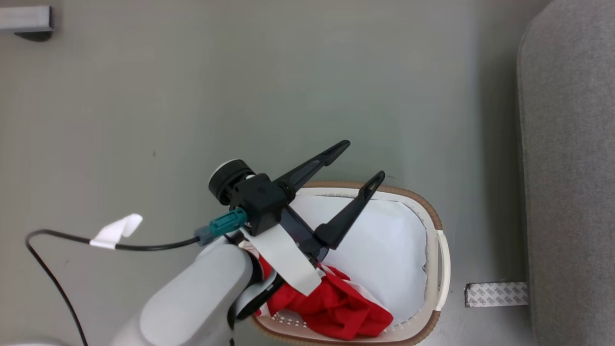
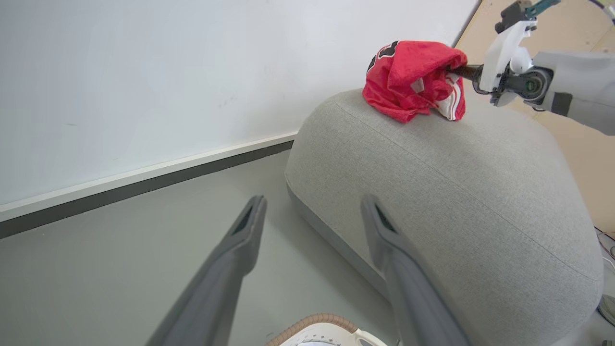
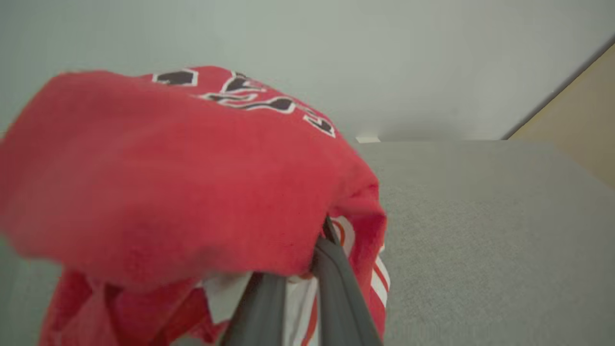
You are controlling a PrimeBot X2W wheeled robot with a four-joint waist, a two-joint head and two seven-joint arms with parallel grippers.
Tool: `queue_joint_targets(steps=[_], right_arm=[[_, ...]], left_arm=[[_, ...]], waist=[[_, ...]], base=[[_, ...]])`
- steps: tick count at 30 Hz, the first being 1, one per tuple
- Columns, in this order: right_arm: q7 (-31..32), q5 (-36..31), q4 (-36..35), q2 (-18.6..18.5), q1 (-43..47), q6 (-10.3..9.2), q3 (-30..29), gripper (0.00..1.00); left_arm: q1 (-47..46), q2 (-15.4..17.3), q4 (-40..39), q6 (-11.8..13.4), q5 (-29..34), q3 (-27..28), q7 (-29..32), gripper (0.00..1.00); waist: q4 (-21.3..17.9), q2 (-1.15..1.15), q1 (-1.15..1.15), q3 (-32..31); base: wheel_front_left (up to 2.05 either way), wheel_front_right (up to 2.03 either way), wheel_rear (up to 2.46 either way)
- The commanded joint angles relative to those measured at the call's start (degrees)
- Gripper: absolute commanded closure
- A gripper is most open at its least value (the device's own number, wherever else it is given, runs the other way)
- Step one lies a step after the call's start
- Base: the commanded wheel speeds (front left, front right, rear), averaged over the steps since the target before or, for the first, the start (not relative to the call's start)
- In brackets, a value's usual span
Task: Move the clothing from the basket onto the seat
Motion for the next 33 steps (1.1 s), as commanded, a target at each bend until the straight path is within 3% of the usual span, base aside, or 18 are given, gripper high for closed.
queue_joint_targets(steps=[1,6,7,8,9,10,11,22,33], right_arm=[[0.90,-0.66,0.78,-0.02,1.09,-0.12,0.01,1.00],[4.45,-2.45,4.00,1.30,2.02,-0.12,0.08,1.00],[4.94,-2.84,4.19,1.57,2.06,-0.12,0.15,0.93],[5.35,-3.29,4.28,1.79,2.19,-0.12,0.37,0.79],[5.64,-3.33,4.26,2.10,2.26,-0.12,0.63,0.54],[5.96,-3.51,4.06,2.49,2.32,-0.12,1.39,0.16],[6.21,-3.45,3.86,2.80,2.46,-0.12,2.04,0.00],[9.85,0.83,-0.28,2.45,8.81,-0.12,10.71,0.00],[7.40,9.33,-14.72,0.44,16.04,-0.12,18.07,0.00]], left_arm=[[-0.57,0.10,0.25,0.08,-0.10,0.26,-0.22,0.00],[0.29,0.72,1.03,0.40,-0.41,0.50,-0.62,0.00],[0.53,0.82,1.17,0.48,-0.52,0.49,-0.60,0.00],[0.66,0.93,1.34,0.62,-0.64,0.51,-0.61,0.00],[0.76,1.04,1.46,0.74,-0.74,0.50,-0.62,0.00],[0.88,1.13,1.55,0.87,-0.81,0.58,-0.63,0.00],[1.06,1.21,1.66,0.99,-0.82,0.69,-0.66,0.00],[4.73,2.84,2.87,3.04,-3.16,2.42,-1.30,0.00],[9.92,5.07,1.97,7.24,-6.22,7.08,-2.55,0.00]], waist=[[0.08,0.00,-0.01,0.02],[-0.92,0.00,-0.01,-0.94],[-1.26,0.00,-0.01,-1.26],[-1.63,0.00,-0.01,-1.66],[-2.00,0.00,-0.01,-2.14],[-2.41,0.00,-0.01,-2.62],[-2.90,0.00,-0.01,-3.14],[-7.18,0.00,-0.01,-12.18],[-8.26,0.00,-0.01,-23.29]], base=[[0.00,0.00,0.00],[0.00,0.00,0.00],[0.00,0.00,0.00],[0.00,0.00,0.00],[0.00,0.00,0.00],[0.00,0.00,0.00],[0.00,0.00,0.00],[0.00,0.00,0.00],[0.00,0.00,0.00]])
